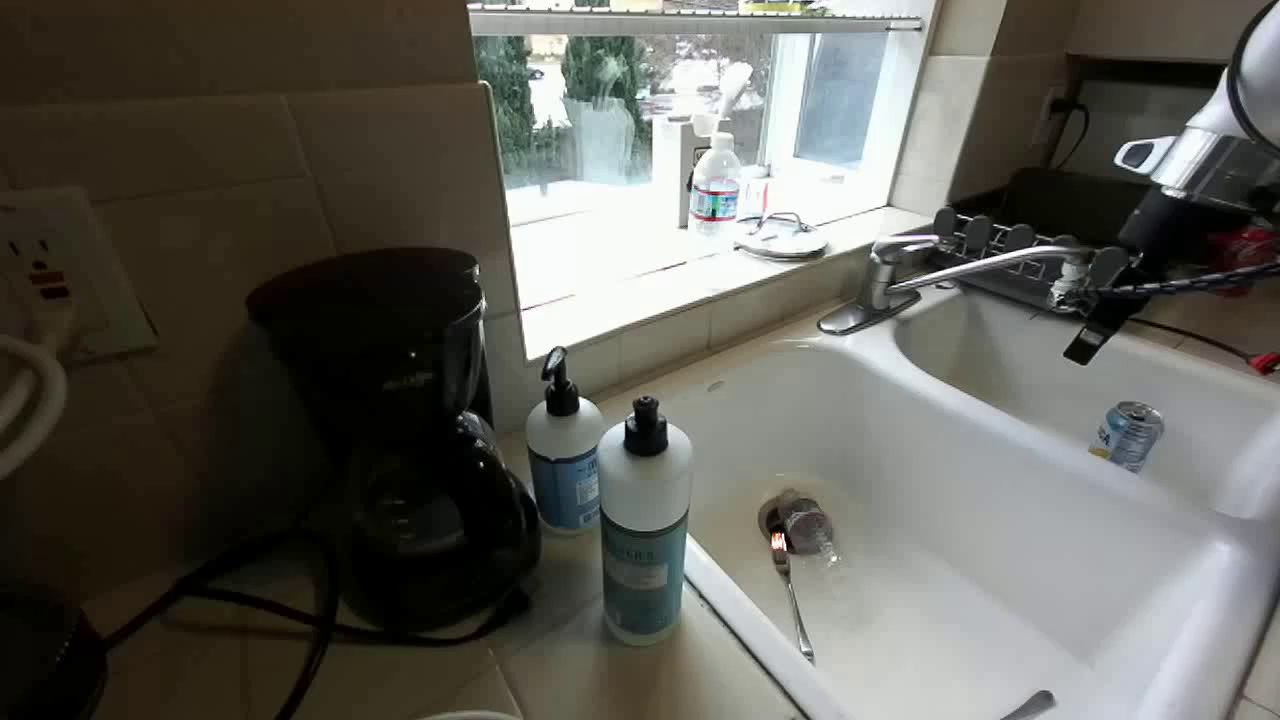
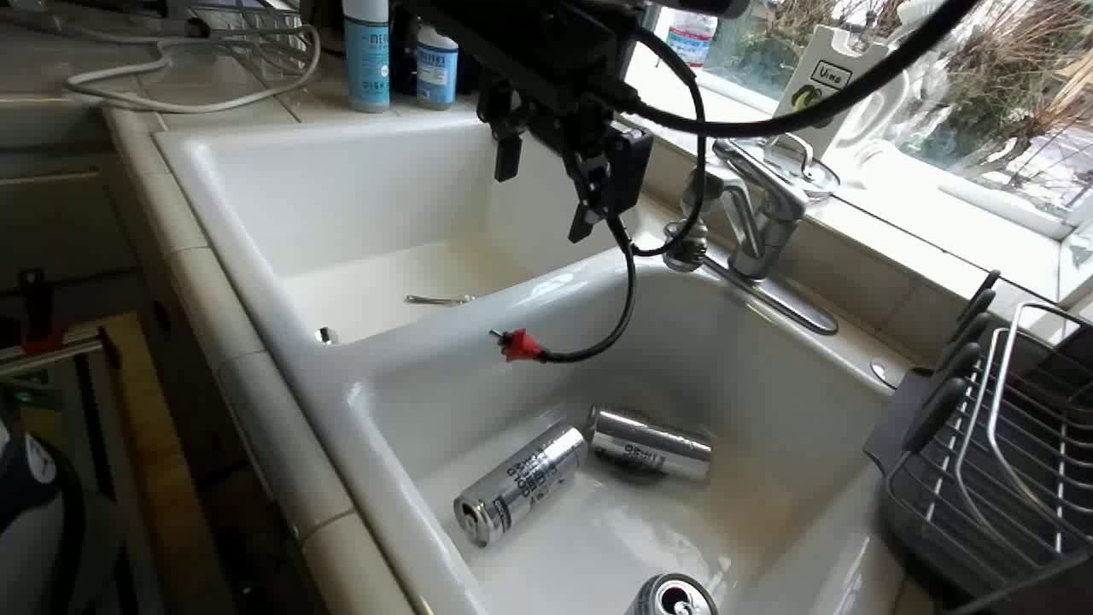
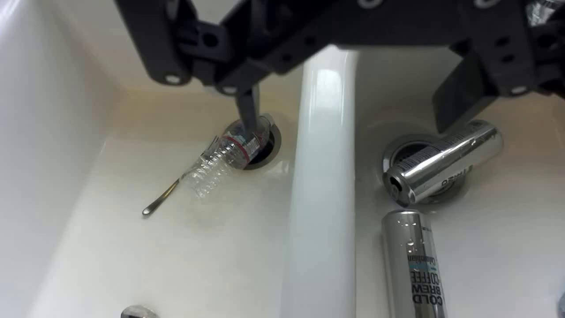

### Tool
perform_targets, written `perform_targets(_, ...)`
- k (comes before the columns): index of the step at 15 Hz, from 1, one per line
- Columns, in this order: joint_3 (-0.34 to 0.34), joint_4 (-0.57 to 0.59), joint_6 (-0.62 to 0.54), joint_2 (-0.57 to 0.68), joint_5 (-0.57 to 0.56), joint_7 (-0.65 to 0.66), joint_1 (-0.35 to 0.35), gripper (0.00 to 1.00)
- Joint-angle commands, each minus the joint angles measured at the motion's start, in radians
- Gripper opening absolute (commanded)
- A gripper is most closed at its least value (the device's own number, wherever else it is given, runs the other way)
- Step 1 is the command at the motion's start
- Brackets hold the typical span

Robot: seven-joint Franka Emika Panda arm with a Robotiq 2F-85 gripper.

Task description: Push the faucet to the left

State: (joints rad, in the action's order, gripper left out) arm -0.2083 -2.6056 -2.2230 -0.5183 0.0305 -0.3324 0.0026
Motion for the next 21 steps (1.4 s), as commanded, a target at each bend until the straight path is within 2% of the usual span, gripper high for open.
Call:
perform_targets(1,0.012,0.002,0.003,0.001,0.007,-0.005,-0.012,1.0)
perform_targets(7,0.025,0.018,0.003,-0.021,0.0,-0.005,-0.01,1.0)
perform_targets(13,0.046,0.129,0.007,-0.072,0.002,0.006,-0.005,1.0)
perform_targets(15,0.046,0.175,-0.008,-0.067,-0.023,0.017,-0.025,1.0)
perform_targets(18,0.027,0.246,0.007,-0.027,-0.082,0.041,-0.091,1.0)
perform_targets(21,-0.022,0.277,0.008,0.021,-0.087,0.055,-0.147,1.0)
